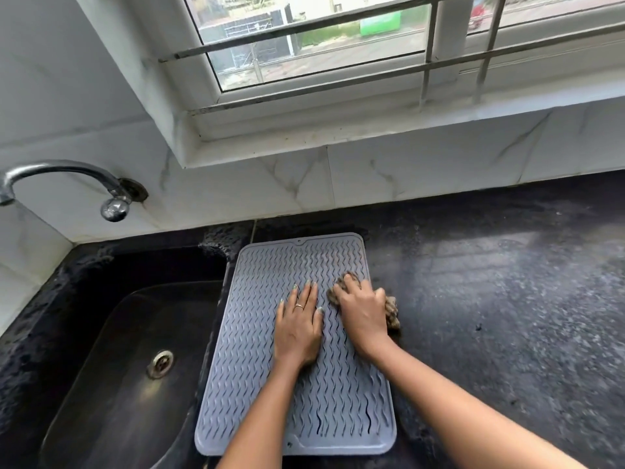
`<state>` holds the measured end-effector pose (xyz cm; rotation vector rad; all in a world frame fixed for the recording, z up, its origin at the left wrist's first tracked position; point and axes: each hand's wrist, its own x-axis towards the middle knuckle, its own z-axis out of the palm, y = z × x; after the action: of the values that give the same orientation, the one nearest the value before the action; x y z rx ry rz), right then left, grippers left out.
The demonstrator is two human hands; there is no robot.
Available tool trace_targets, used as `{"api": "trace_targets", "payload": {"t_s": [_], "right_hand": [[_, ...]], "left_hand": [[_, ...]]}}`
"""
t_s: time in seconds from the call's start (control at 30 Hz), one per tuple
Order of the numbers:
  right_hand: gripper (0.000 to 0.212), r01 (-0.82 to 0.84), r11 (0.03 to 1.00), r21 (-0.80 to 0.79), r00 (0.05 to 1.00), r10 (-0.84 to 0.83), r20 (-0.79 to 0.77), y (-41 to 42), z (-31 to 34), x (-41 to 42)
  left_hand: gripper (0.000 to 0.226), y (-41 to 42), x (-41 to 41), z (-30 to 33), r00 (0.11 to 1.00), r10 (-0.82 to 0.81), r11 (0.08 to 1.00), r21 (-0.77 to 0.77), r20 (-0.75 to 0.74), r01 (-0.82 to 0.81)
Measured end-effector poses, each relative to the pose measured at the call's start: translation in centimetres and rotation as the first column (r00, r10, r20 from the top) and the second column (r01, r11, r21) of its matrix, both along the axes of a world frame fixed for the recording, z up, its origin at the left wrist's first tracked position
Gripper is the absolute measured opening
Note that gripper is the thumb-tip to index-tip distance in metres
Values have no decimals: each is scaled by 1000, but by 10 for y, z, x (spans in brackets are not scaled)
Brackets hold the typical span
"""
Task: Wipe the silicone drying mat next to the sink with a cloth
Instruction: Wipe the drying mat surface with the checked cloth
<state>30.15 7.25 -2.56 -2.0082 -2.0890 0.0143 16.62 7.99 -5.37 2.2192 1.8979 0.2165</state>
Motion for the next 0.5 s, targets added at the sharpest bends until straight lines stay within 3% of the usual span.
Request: {"api": "trace_targets", "payload": {"t_s": [0.2,0.3,0.37,0.43,0.47,0.5], "right_hand": [[22,-67,998,15,991,69,-114,-78,14,4],[15,-114,991,-64,984,104,-145,-84,24,7],[20,-70,991,-115,955,33,-295,-71,33,14],[24,73,995,-72,824,-101,-558,-44,45,24],[34,117,993,-17,793,-104,-600,-27,47,30],[46,89,996,-16,833,-83,-547,-9,48,35]], "left_hand": [[54,-2,1,1,1000,-5,1000,-29,-12,5],[54,-1,4,5,999,-5,998,-63,-42,3],[55,-7,7,9,999,7,996,-87,-42,-11],[57,-17,8,11,999,15,994,-106,-30,-18],[58,-24,8,10,1000,15,994,-110,-25,-18],[58,-31,8,9,1000,17,994,-109,-20,-20]]}}
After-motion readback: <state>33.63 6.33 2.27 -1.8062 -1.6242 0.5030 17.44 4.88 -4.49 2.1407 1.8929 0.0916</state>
